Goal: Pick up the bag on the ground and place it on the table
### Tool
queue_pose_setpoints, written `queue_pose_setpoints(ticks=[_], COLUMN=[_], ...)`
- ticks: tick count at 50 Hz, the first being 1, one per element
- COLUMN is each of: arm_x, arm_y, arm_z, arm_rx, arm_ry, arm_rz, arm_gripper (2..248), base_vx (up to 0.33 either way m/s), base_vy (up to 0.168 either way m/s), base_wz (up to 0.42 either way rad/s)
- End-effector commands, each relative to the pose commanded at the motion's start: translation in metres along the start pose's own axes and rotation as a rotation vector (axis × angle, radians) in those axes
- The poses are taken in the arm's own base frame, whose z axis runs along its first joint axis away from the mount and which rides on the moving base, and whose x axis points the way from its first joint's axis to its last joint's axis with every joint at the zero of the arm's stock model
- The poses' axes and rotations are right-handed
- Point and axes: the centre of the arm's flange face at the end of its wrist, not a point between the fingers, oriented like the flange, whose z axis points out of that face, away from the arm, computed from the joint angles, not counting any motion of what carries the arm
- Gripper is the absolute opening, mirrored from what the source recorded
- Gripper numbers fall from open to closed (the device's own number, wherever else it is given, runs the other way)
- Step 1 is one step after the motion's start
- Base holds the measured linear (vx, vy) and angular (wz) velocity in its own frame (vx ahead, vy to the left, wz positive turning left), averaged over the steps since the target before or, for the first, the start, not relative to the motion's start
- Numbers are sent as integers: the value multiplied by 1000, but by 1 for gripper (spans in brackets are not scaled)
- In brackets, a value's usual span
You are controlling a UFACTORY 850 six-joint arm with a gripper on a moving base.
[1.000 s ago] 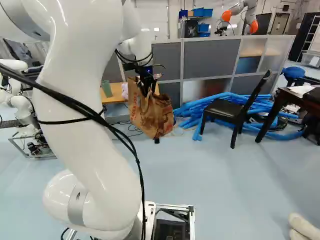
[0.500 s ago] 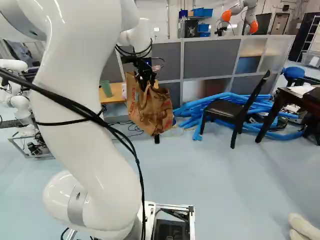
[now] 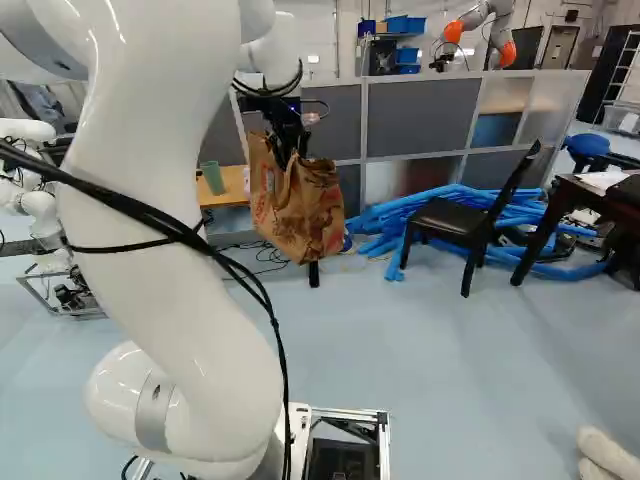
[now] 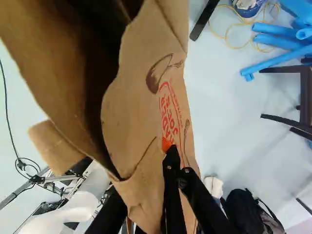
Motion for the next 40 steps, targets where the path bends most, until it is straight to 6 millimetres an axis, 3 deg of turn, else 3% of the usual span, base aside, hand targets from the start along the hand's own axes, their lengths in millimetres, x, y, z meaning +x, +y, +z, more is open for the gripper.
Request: queue_pose_setpoints(ticks=[40], arm_x=[-9], arm_y=[-13], arm_z=[-64], arm_rx=[18], arm_ry=[-17], arm_rz=[-8], arm_gripper=[21], base_vx=[0], base_vy=[0], base_wz=[0])
